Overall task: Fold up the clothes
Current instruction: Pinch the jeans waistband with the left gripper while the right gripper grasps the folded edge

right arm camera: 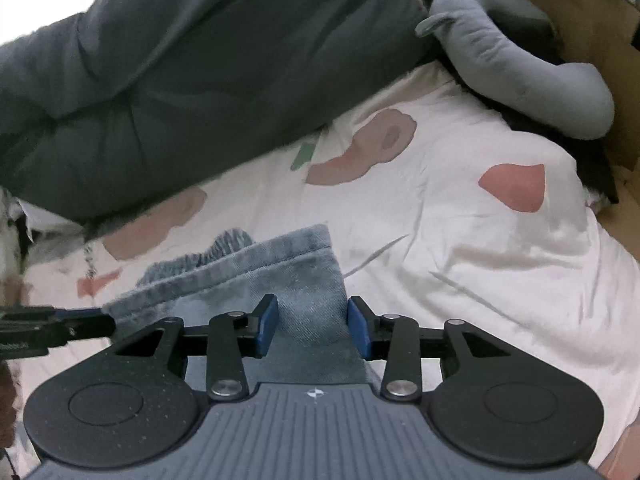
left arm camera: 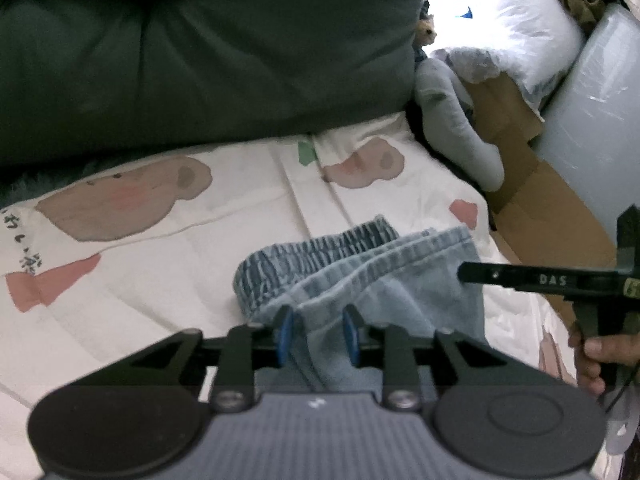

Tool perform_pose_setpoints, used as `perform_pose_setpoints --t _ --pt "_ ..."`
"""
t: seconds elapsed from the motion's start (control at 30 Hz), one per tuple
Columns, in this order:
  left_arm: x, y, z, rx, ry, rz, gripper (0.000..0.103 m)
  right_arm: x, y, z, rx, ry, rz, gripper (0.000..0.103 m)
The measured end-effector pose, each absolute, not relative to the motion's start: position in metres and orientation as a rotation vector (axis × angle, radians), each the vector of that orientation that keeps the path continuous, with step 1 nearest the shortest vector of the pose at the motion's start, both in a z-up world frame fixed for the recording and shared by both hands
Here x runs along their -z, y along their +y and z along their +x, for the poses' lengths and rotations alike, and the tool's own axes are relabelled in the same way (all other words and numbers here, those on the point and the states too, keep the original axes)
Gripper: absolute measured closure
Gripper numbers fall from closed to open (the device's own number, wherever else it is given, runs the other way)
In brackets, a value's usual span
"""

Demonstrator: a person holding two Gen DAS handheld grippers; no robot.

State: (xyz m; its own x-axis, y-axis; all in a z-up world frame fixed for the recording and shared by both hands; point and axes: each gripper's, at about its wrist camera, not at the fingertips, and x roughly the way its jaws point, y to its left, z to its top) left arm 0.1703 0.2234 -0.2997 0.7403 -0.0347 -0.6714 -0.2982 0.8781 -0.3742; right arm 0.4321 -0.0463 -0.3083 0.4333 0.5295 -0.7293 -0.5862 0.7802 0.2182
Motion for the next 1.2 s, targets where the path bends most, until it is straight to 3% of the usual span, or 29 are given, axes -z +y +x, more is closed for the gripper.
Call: perform_pose_setpoints --t 0.23,0.27,0.33,0.37,0.4,0.5,0.83,1.03,1.07,1.1,1.17,1.2 --pt "0.305 0.227 0.171 -0.154 0.744 -0.524 0.082 0.309 -0.036 0.439 -0.687 0.893 -0.133 0.059" --pt "0.305 0.228 0.171 -0.154 0.743 -0.530 0.089 0.309 -0.035 0.441 -0.680 0.896 -0.133 0.059" --pt "0.304 0.230 0.170 -0.156 0.739 -0.541 0.093 0.308 -0.035 0.444 -0.677 0.894 -0.121 0.059" --pt "0.304 0.231 0.170 -0.158 0.737 -0.544 0.094 0.304 -0.036 0.444 -0.683 0.875 -0.113 0.068" --pt "0.303 0.231 0.170 -0.159 0.736 -0.541 0.095 0.301 -0.035 0.442 -0.678 0.851 -0.123 0.092" --pt "0.297 0.230 0.167 -0.157 0.728 -0.537 0.097 0.292 -0.035 0.442 -0.692 0.842 -0.125 0.101" --pt "0.299 0.234 0.169 -0.175 0.719 -0.525 0.097 0.285 -0.027 0.442 -0.712 0.828 -0.139 0.102" --pt "0.303 0.231 0.172 -0.178 0.737 -0.479 0.091 0.300 -0.031 0.457 -0.706 0.890 -0.082 0.097" --pt "0.303 0.231 0.171 -0.180 0.736 -0.479 0.089 0.301 -0.032 0.458 -0.716 0.892 -0.071 0.092" --pt "0.304 0.231 0.171 -0.182 0.736 -0.478 0.085 0.302 -0.034 0.459 -0.728 0.898 -0.065 0.079" --pt "0.305 0.232 0.170 -0.186 0.735 -0.484 0.056 0.305 -0.034 0.461 -0.762 0.921 -0.060 0.063" --pt "0.307 0.233 0.170 -0.184 0.733 -0.491 0.053 0.307 -0.034 0.462 -0.780 0.933 -0.061 0.058"
